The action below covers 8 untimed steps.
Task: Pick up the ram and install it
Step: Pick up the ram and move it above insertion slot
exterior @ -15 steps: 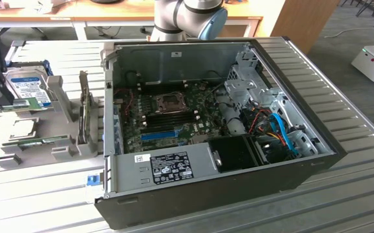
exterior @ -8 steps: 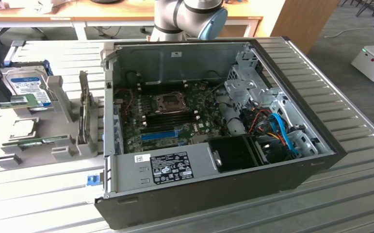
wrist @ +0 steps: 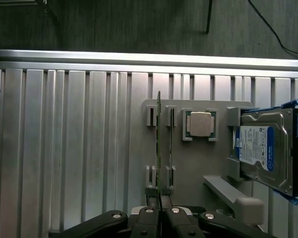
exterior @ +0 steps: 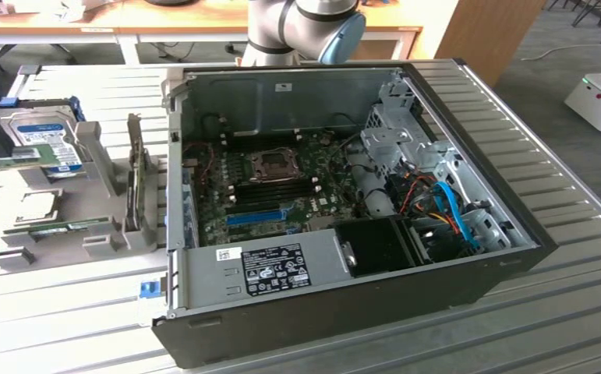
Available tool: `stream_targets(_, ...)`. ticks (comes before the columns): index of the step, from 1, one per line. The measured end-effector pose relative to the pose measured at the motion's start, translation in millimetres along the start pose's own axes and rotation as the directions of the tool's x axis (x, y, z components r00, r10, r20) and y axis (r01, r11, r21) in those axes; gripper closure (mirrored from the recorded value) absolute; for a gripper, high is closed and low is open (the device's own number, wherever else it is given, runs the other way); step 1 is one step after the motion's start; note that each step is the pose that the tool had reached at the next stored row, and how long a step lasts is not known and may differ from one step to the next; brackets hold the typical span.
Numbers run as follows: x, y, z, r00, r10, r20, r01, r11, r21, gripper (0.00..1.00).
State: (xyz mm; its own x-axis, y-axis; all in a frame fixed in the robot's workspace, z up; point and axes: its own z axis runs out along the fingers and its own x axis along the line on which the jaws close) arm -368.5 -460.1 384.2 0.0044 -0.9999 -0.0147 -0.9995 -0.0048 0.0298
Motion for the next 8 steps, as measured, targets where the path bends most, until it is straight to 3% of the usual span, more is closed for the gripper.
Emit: stream_targets(8, 0.0, -0.1, -2.2, 1.0000, 0.000, 0.0001, 0.000, 1.0000, 0.0000, 0.88)
